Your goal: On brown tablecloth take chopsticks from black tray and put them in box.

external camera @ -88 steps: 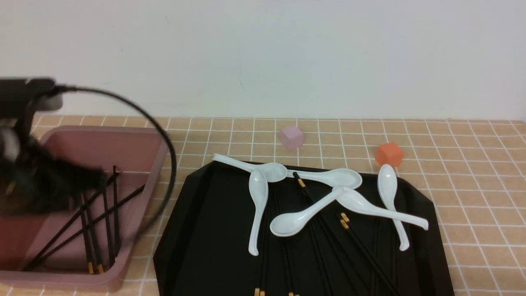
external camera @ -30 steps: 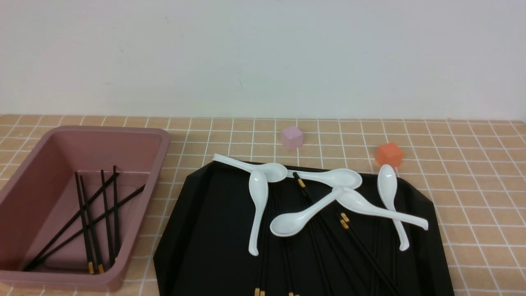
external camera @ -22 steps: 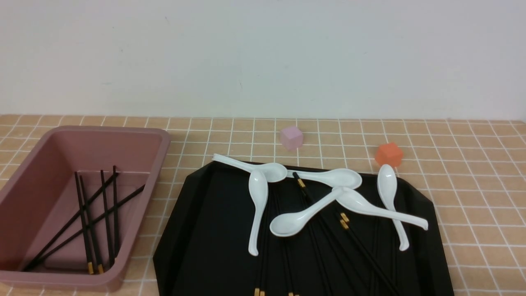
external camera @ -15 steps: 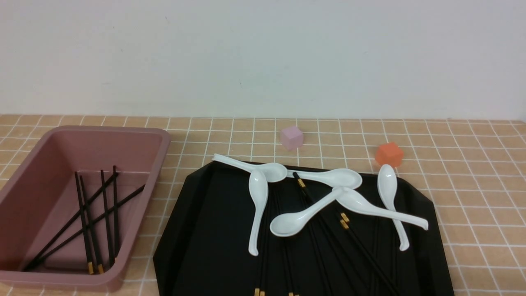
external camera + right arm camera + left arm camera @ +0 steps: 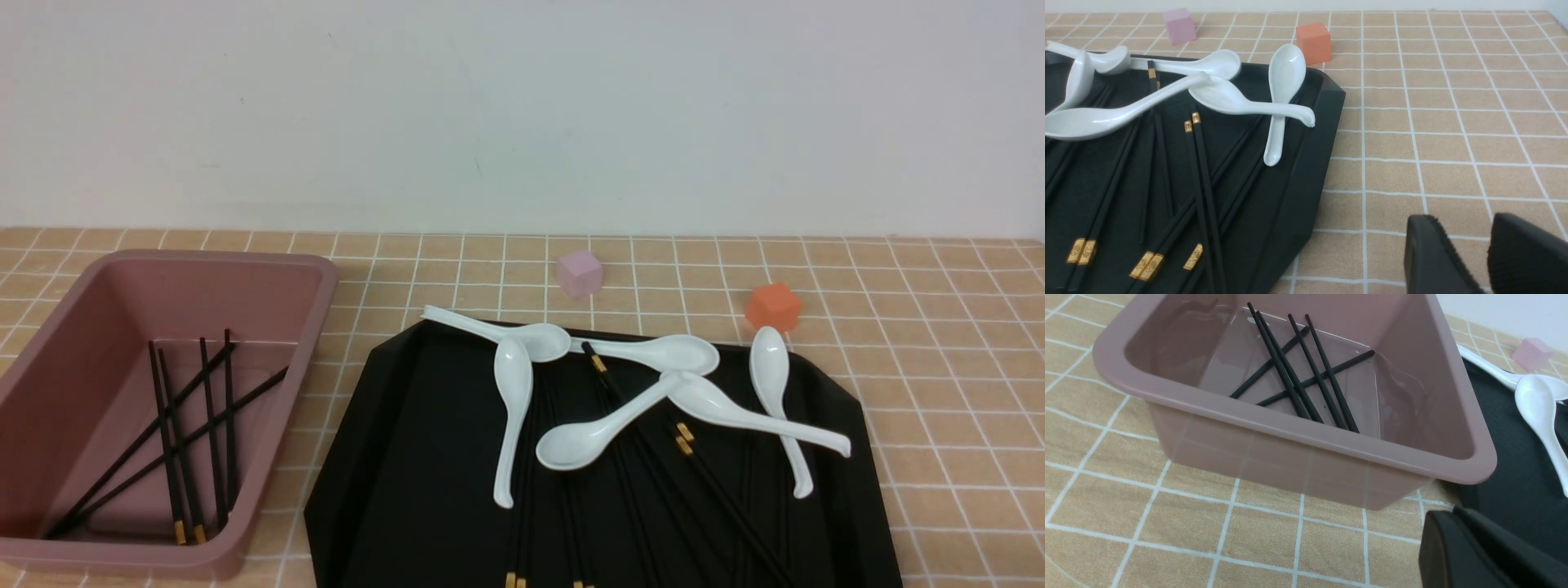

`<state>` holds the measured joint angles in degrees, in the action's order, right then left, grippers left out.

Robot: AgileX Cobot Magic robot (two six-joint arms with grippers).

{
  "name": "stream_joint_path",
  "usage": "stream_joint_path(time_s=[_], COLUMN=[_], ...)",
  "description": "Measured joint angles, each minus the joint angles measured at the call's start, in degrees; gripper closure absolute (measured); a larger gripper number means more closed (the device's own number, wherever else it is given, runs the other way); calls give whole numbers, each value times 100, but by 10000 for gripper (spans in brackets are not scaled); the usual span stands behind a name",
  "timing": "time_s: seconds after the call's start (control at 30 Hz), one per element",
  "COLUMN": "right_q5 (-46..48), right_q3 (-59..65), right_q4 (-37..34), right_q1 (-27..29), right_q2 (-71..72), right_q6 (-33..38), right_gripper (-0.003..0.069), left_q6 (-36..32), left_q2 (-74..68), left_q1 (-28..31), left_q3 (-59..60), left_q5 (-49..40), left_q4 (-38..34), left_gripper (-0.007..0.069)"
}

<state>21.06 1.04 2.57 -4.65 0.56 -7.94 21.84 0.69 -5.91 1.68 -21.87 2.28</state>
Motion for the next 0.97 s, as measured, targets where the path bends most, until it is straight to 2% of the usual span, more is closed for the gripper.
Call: stream_joint_path(time_s=[0.97], right_q5=[0], right_q3=[0], right_q4=[0], right_q1=[0], right_q2=[0], right_q6=[0], right_gripper=[419], left_q6=[0], left_q2=[0], left_q1=[0], left_q3=[0], left_q5=[-6], left_q4=[0], left_gripper=[585])
